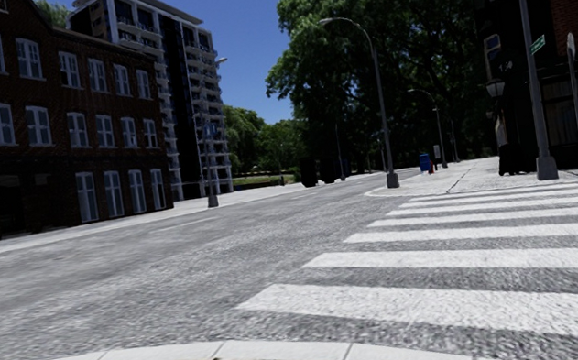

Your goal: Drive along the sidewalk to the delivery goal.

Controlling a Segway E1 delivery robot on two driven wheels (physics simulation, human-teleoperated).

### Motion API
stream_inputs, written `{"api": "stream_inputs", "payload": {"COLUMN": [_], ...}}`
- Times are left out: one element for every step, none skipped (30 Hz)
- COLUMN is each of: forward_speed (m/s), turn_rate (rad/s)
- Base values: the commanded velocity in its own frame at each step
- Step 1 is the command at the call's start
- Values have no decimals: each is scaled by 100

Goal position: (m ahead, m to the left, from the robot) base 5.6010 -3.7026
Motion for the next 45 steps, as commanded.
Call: {"api": "stream_inputs", "payload": {"forward_speed": [165, 165, 165, 165, 165, 165, 165, 165, 165, 165, 165, 165, 165, 165, 165, 165, 165, 165, 165, 165, 165, 165, 165, 165, 165, 165, 165, 165, 165, 165, 165, 165, 165, 165, 165, 165, 165, 165, 165, 165, 165, 165, 165, 165, 165], "turn_rate": [-58, -58, -58, -58, -58, -58, -58, -58, -58, -58, -58, -58, -58, -58, -58, -58, -58, -58, -58, -58, -58, -58, -58, -58, -58, -58, -58, -58, -58, -58, -58, -58, -58, -58, -58, -58, -58, -58, -58, -58, -58, -58, -58, -58, -58]}}
